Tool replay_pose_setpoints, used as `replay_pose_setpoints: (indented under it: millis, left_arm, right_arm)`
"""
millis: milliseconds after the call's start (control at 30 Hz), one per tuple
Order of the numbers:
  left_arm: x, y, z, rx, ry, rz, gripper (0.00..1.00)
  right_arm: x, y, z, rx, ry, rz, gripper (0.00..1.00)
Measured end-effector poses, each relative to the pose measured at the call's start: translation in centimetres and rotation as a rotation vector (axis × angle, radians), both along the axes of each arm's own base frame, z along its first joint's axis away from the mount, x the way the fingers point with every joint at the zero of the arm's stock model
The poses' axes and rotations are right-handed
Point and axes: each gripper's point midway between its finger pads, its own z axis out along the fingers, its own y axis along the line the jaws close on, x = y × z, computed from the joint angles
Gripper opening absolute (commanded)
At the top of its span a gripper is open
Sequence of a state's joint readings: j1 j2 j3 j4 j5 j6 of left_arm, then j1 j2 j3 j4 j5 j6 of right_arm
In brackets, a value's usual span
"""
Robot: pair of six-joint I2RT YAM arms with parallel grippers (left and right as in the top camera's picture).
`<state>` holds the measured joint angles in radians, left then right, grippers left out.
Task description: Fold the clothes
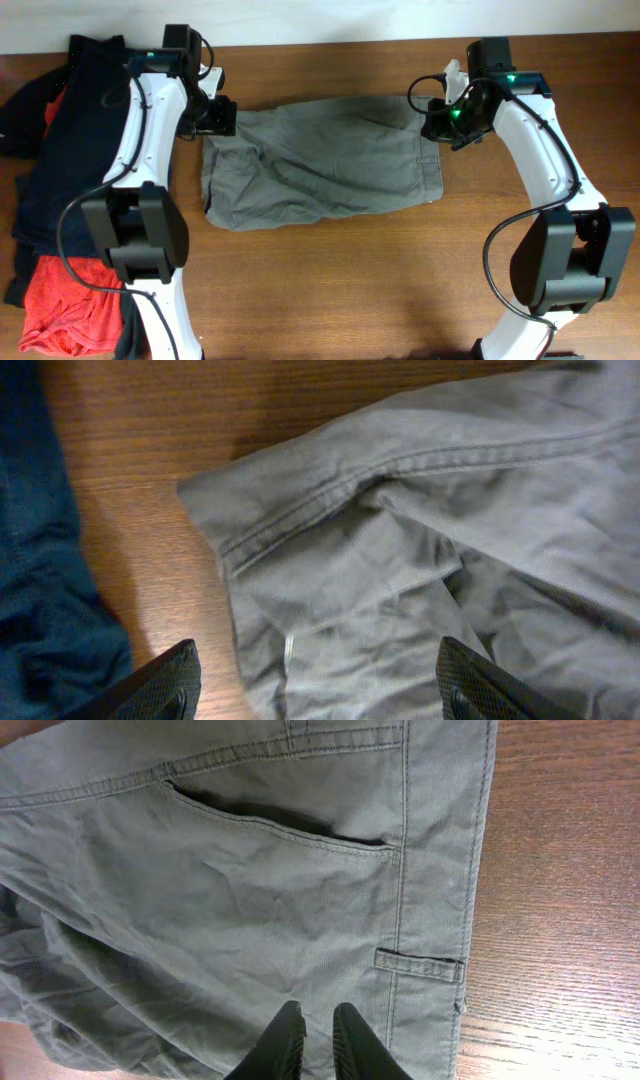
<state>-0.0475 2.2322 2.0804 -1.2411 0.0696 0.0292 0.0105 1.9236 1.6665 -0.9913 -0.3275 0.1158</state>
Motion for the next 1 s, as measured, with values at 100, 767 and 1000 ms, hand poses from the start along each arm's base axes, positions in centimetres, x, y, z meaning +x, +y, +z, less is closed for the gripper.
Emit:
replay_pose_setpoints:
  millis: [100, 767, 1000]
  left_arm:
    - [0.1, 0.0, -1.6, -0.004, 0.028, 0.03, 0.74]
    - [2.3, -0.1, -5.3, -0.014, 0.011, 0.101, 0.01]
    - [3.9, 0.0, -4.7, -0.011, -0.056, 0.107, 0.01]
  right_arm:
    - [0.0, 0.0, 0.0, 0.0, 0.001, 0.0, 0.19]
    - [-0.1, 0.0, 0.0, -0.001, 0.004, 0.0, 0.2]
    - [-0.2, 1.0, -0.1, -0.012, 0.003, 0.024, 0.2]
